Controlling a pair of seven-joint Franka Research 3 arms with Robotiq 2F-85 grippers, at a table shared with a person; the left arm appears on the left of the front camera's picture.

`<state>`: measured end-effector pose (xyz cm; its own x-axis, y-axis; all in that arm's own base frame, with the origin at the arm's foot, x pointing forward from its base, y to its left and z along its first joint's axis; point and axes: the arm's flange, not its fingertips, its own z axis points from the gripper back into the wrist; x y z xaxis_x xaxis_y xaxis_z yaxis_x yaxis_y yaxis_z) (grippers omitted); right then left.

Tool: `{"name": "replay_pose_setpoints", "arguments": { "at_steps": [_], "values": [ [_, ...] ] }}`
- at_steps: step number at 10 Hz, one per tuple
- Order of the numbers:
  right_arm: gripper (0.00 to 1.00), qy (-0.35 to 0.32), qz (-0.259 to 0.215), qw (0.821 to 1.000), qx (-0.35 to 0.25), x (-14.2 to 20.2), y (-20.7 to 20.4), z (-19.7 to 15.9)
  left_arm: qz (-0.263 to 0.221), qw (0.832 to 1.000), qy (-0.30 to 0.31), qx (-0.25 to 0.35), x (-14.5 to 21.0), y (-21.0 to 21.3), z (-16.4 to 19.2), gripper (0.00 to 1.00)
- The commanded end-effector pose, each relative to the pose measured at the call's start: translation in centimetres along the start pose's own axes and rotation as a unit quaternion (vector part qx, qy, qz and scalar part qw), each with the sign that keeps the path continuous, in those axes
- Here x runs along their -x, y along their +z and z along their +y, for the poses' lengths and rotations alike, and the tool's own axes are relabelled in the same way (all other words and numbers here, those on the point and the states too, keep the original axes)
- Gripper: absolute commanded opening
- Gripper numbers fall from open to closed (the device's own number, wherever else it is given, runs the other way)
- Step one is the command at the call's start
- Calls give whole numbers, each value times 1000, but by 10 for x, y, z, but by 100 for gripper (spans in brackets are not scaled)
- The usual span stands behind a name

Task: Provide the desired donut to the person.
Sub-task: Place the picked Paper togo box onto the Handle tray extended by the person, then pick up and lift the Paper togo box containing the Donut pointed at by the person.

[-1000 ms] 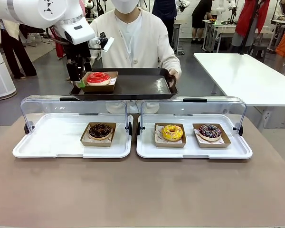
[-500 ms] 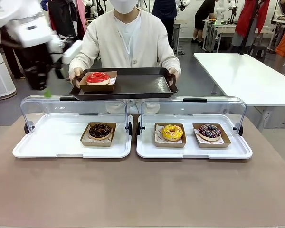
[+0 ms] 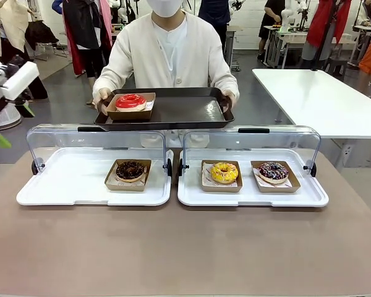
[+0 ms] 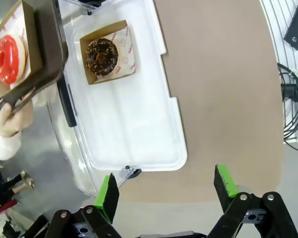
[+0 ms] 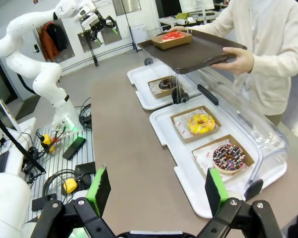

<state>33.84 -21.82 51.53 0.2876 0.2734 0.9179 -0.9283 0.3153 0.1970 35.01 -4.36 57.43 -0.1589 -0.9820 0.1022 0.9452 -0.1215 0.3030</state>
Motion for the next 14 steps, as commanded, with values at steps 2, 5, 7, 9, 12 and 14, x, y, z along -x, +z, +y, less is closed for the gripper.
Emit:
{"name": "replay_pose_setpoints", "arguments": {
  "at_steps": [2,5,7,9,12,14],
  "values": [
    [100,2,-5,1000,0,-1,1,0,-32,999,-6,14,20,-21,2,100],
    [100,2,-5,1000,0,-1,1,0,-5,1000,9,4,10,-3,-1,100],
    [100,2,-5,1000,0,-1,1,0,-5,1000,9,4,10,-3,-1,100],
    [100,2,-5,1000,0,-1,1,0,-5,1000,9,4,10,-3,-1,100],
    [100,2,-5,1000,0,-1,1,0,-5,1000,9,4,10,-3,-1,100],
    [100,2,-5,1000,0,-1,1,0,-5,1000,9,4,10,-3,-1,100]
  ]
}}
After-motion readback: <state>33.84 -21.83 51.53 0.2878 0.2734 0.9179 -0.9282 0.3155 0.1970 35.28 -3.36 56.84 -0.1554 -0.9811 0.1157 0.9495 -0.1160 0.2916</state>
